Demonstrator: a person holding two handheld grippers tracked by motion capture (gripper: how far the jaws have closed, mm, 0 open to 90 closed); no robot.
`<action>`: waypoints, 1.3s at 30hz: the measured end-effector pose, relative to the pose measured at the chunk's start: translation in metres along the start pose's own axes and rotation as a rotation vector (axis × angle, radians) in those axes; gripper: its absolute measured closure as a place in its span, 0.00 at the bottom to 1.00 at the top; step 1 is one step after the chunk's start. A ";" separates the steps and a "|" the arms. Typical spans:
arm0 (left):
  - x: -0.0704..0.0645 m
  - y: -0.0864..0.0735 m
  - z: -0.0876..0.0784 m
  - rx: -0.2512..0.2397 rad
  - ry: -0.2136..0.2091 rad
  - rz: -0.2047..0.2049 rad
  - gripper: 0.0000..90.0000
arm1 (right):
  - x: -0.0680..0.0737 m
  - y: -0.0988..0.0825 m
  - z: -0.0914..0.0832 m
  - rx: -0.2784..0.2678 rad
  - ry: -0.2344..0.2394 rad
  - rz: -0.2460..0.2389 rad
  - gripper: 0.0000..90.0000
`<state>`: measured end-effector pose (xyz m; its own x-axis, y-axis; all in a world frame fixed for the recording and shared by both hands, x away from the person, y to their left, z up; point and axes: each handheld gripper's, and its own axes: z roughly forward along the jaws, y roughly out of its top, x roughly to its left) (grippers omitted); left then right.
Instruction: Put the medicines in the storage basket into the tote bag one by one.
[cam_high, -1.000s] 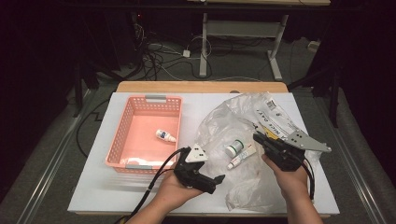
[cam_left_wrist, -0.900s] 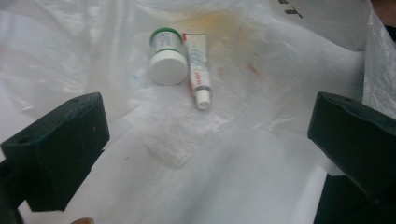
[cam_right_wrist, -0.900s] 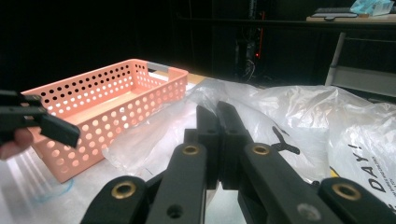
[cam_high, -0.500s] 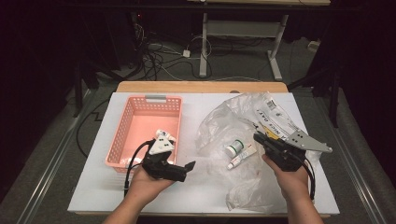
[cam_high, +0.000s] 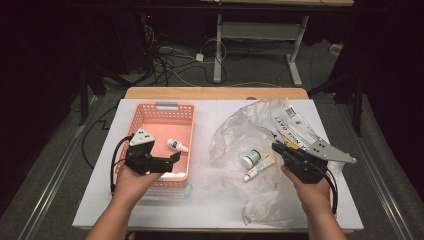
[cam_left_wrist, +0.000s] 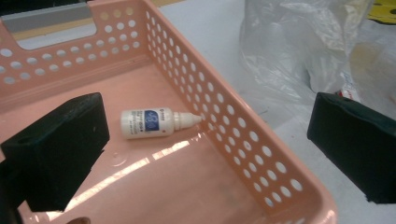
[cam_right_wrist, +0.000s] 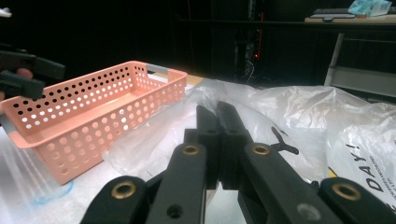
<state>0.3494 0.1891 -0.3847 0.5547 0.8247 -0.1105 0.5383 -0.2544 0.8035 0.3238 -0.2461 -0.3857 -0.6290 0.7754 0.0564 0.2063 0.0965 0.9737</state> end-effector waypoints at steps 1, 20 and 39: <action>0.003 0.003 0.003 0.003 0.011 -0.007 0.00 | 0.000 0.000 0.000 -0.001 0.001 -0.008 1.00; 0.044 0.030 0.088 0.294 0.049 -0.004 0.42 | -0.001 0.002 -0.002 -0.008 0.000 0.000 1.00; 0.040 0.028 0.102 0.312 -0.010 0.032 0.91 | 0.001 0.000 0.001 0.001 0.009 -0.006 1.00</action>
<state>0.4515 0.1628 -0.4260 0.5800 0.8090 -0.0953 0.6884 -0.4242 0.5884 0.3239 -0.2449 -0.3855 -0.6369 0.7692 0.0524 0.2034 0.1020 0.9738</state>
